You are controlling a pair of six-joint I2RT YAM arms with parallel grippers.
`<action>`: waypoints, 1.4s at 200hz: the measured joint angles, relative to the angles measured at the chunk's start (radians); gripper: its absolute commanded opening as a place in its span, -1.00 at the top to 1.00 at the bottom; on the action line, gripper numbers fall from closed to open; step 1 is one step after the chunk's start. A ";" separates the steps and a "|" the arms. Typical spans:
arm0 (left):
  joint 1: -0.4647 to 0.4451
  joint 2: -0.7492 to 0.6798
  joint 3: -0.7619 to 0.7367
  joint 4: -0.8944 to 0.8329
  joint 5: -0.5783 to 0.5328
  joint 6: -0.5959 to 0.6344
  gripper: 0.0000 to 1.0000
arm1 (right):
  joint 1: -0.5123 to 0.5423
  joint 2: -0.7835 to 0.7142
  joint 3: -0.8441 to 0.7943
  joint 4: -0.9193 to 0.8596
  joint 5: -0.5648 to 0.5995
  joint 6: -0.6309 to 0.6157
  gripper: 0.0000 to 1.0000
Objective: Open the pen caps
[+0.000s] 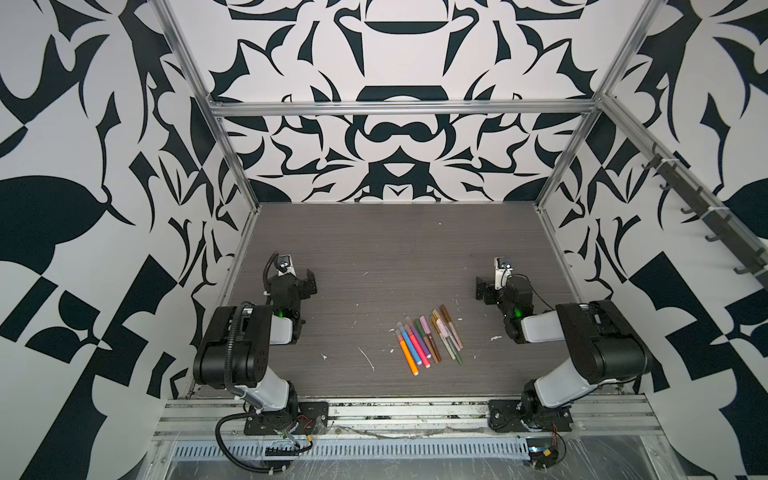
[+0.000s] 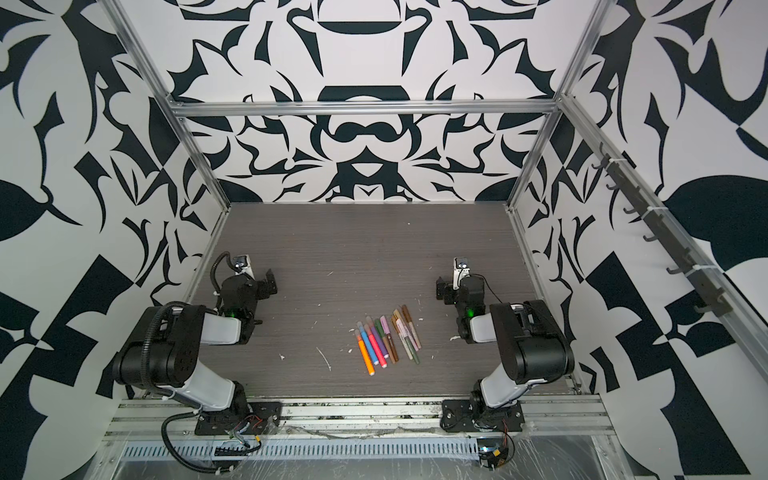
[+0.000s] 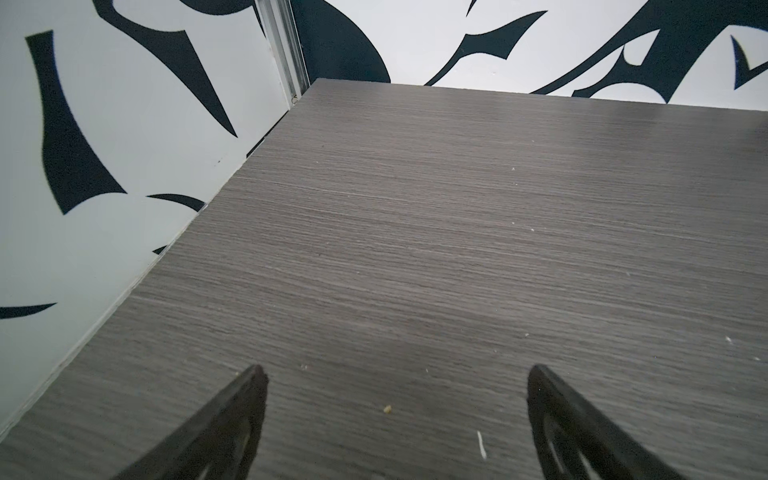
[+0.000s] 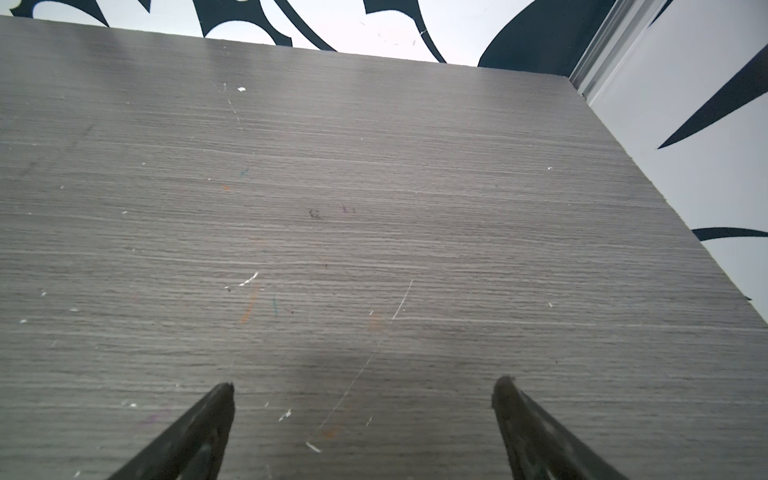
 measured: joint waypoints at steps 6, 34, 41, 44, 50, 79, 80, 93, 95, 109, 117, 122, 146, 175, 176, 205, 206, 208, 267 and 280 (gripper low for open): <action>0.000 0.000 0.000 0.000 0.000 0.000 -0.99 | 0.000 0.000 0.000 0.000 0.000 0.000 -1.00; 0.000 0.000 0.000 0.000 0.000 0.000 -0.99 | 0.000 0.000 0.000 0.000 0.000 0.000 -1.00; 0.000 0.000 0.000 0.000 0.000 0.000 -0.99 | 0.000 0.000 0.000 0.000 0.000 0.000 -1.00; 0.000 0.000 0.000 0.000 0.000 0.000 -0.99 | 0.000 0.000 0.000 0.000 0.000 0.000 -1.00; 0.000 0.000 0.000 0.000 0.000 0.000 -0.99 | 0.000 0.000 0.000 0.000 0.000 0.000 -1.00; 0.000 0.000 0.000 0.001 0.000 0.000 -0.99 | 0.000 0.000 0.000 0.000 0.006 0.001 -1.00; 0.000 0.000 0.000 0.001 0.000 0.000 -0.99 | 0.000 0.000 0.001 0.000 0.008 0.001 -1.00; 0.000 0.000 0.000 0.001 0.000 0.000 -0.99 | 0.000 0.000 0.001 -0.001 0.018 0.002 -1.00; 0.000 0.000 0.000 0.002 0.000 0.000 -0.99 | 0.000 0.000 0.001 -0.001 0.019 0.002 -1.00; 0.000 0.000 0.000 0.002 0.000 0.000 -0.99 | 0.000 0.000 0.001 -0.001 0.026 0.003 -1.00; 0.000 0.000 0.000 0.002 0.000 -0.001 -0.99 | 0.000 0.000 0.001 -0.001 0.029 0.004 -1.00; 0.000 0.000 0.000 0.003 0.000 -0.002 -0.99 | 0.000 0.000 0.001 -0.001 0.031 0.004 -1.00; 0.000 0.000 0.000 0.007 0.000 -0.003 -0.99 | 0.000 0.000 0.001 -0.001 0.042 0.006 -1.00; 0.000 0.000 0.000 0.008 0.000 -0.003 -0.99 | 0.000 0.000 0.001 0.000 0.085 0.024 -1.00; 0.000 0.000 0.000 0.008 0.000 -0.003 -0.99 | 0.000 0.000 0.001 0.000 0.086 0.025 -1.00; 0.001 0.000 0.000 0.005 -0.001 -0.003 -0.99 | 0.000 0.000 0.001 0.000 0.114 0.030 -1.00; 0.001 0.000 0.000 0.005 -0.001 -0.003 -0.99 | 0.000 0.000 0.001 0.000 0.115 0.030 -1.00; 0.001 0.000 0.000 0.005 -0.001 -0.003 -0.99 | 0.000 0.000 0.001 0.000 0.116 0.031 -1.00; 0.000 -0.003 -0.002 0.013 -0.014 -0.007 -0.99 | 0.020 -0.113 0.122 -0.316 0.182 0.055 -1.00; -0.031 -0.048 -0.018 0.000 -0.062 0.002 -0.98 | 0.027 -0.175 0.259 -0.491 0.189 0.097 -1.00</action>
